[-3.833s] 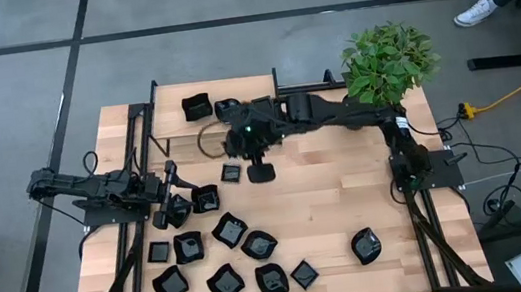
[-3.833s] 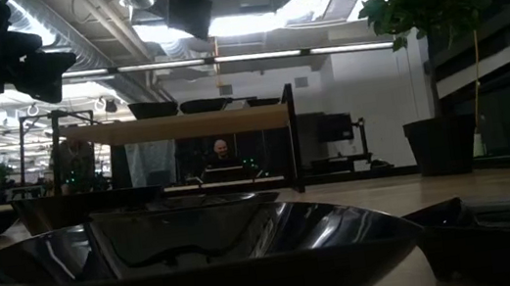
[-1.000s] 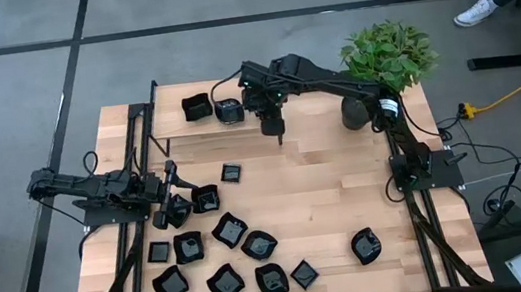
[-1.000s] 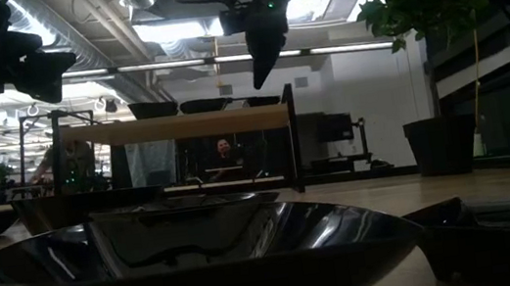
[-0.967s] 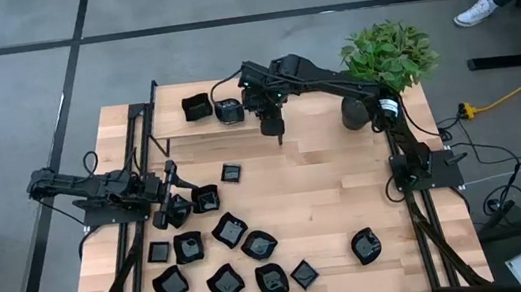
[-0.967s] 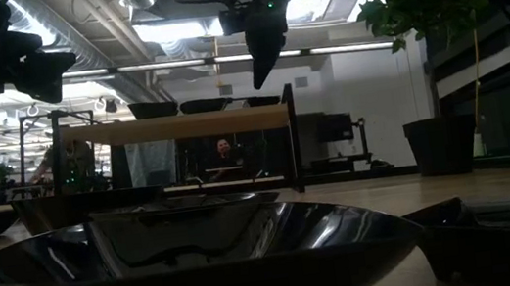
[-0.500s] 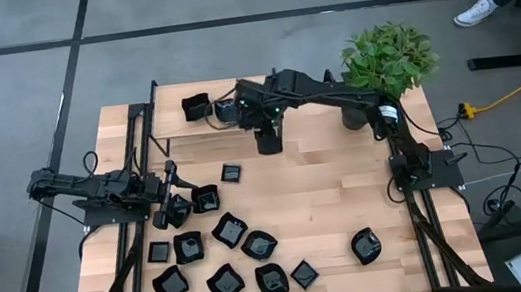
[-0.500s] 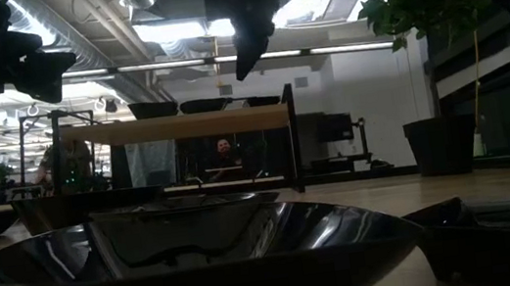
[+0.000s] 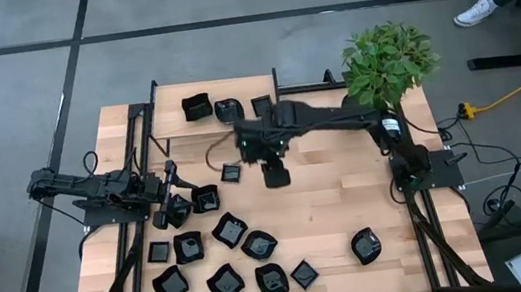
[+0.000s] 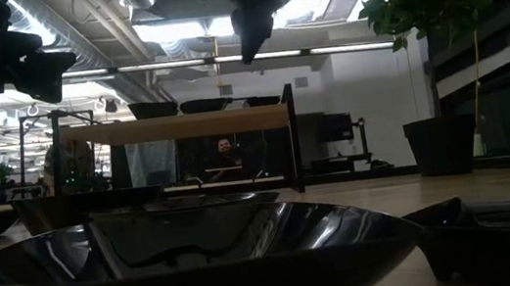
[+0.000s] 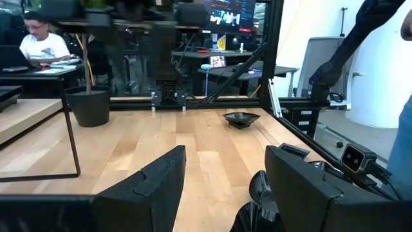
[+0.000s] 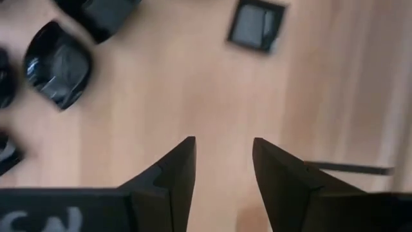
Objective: Pick & Place Mini shaped plates
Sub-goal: Stack the leaf shaped plate on top of the leaf shaped plates on the shelf
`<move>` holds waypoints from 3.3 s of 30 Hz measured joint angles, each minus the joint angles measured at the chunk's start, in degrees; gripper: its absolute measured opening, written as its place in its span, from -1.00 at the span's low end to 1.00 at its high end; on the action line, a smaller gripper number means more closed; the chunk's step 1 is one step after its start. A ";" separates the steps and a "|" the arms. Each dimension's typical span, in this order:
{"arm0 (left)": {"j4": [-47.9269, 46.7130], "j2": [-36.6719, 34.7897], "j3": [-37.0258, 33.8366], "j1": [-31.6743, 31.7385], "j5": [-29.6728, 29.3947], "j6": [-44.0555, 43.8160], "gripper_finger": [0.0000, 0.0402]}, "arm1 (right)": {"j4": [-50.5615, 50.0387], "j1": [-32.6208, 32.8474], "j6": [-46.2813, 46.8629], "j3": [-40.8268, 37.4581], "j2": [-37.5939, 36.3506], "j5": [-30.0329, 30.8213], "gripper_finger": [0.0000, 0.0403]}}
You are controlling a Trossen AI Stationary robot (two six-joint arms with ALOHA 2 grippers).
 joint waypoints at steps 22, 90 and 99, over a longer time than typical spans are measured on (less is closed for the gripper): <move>-0.02 0.02 0.00 0.00 -0.02 0.00 0.03 | -7.61 13.28 -0.25 -0.13 -5.44 -0.02 -0.24; -0.02 0.00 0.00 0.00 0.00 0.02 0.03 | 32.53 30.80 6.10 -73.07 -27.54 -17.84 -0.24; -0.02 0.00 0.00 -0.02 0.00 0.02 0.03 | 32.72 30.80 6.14 -73.05 -26.23 -17.84 -0.24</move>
